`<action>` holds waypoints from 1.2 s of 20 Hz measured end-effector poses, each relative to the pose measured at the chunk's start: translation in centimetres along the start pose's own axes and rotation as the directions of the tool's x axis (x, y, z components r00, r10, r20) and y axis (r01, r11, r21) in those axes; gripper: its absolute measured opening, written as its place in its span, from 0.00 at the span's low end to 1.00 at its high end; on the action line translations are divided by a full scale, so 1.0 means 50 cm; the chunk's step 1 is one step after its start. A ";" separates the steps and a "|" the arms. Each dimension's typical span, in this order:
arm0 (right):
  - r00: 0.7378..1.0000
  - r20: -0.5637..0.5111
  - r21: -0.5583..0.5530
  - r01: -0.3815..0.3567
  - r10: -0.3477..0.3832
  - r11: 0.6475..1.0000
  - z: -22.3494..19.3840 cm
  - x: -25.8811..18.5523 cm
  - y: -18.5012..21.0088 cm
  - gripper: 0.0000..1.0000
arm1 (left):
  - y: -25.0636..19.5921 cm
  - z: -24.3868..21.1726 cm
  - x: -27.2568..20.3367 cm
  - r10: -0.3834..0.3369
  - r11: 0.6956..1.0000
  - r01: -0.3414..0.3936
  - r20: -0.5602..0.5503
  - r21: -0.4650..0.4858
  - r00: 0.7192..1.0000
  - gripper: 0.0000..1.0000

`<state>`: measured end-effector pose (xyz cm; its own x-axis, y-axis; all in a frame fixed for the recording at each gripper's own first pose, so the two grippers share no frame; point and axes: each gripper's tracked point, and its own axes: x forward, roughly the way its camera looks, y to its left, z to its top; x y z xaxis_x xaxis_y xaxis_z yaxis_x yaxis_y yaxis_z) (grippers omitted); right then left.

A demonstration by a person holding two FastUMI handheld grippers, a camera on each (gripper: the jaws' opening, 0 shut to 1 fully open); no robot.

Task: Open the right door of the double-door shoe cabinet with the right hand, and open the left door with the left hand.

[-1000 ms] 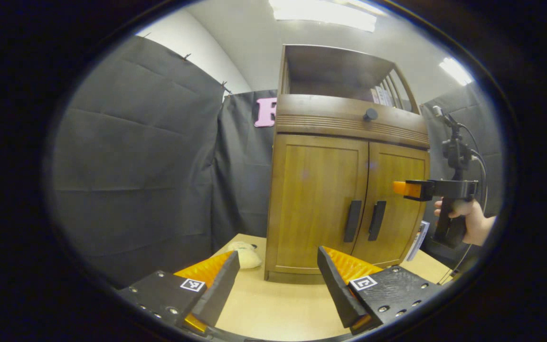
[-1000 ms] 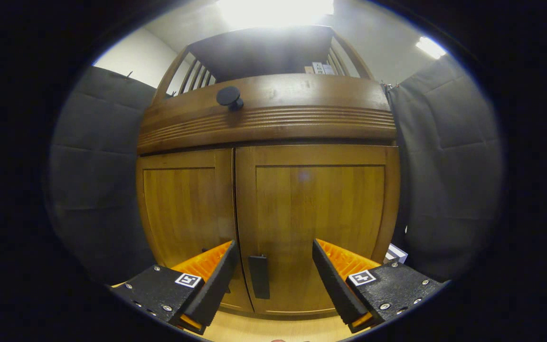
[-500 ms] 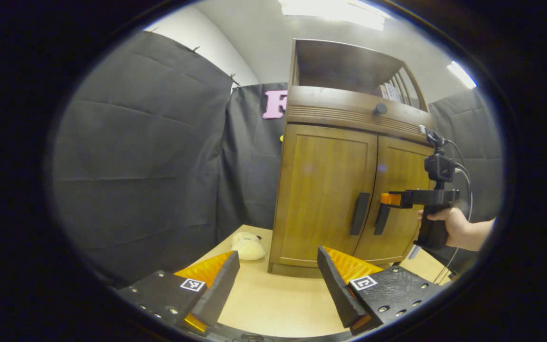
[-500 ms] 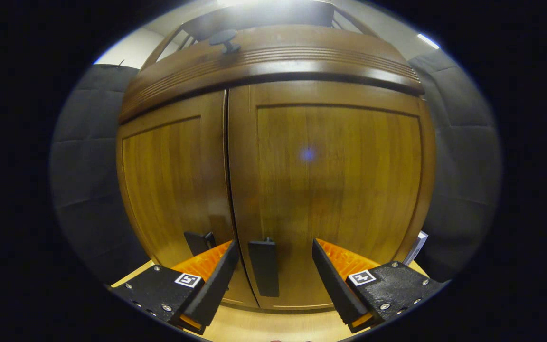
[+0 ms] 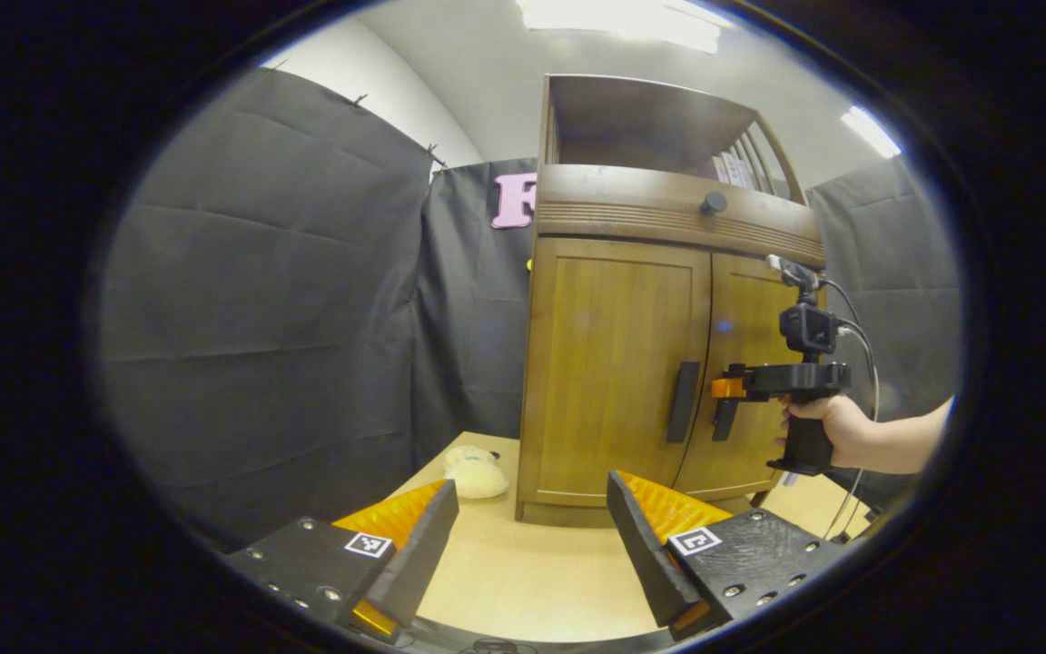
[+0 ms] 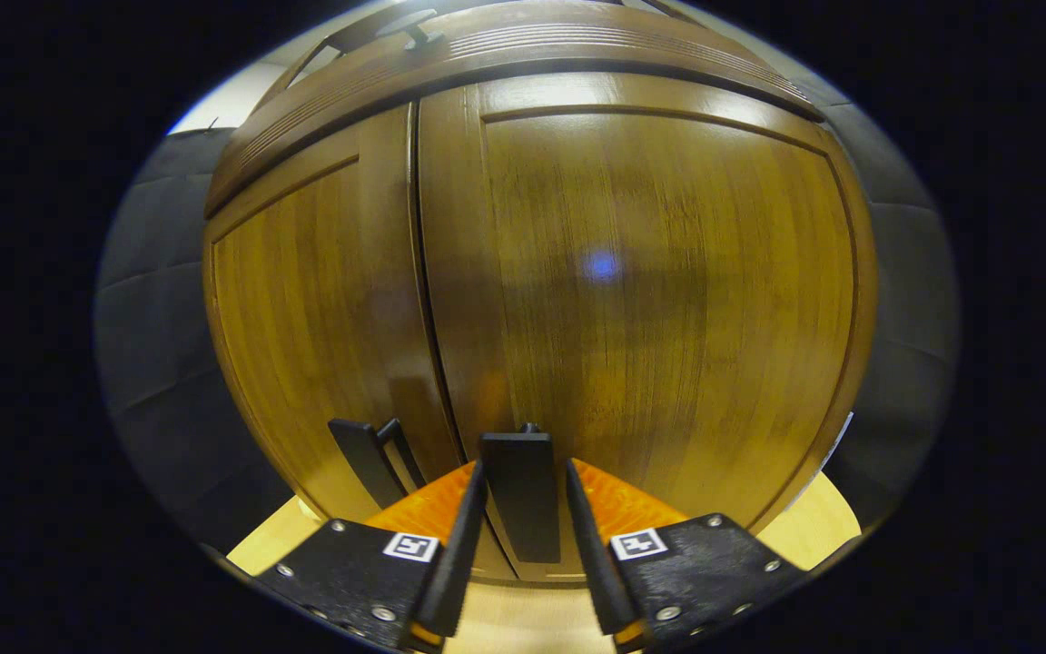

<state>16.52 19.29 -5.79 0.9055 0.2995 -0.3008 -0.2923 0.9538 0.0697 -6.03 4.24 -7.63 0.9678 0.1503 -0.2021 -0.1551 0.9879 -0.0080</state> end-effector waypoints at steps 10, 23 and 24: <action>0.998 -0.024 -0.018 -0.056 0.055 0.998 0.030 -0.004 -0.017 0.28 | -0.020 -0.012 -0.031 -0.016 1.000 0.016 -0.007 0.001 1.000 1.00; 0.995 -0.026 -0.021 -0.098 0.097 0.995 0.031 0.000 -0.017 0.28 | -0.093 0.000 -0.045 -0.060 0.998 0.060 0.005 0.014 0.998 1.00; 0.995 -0.027 -0.020 -0.097 0.096 0.995 0.032 0.000 -0.016 0.28 | -0.095 0.000 -0.046 -0.063 0.998 0.063 0.007 0.014 0.998 1.00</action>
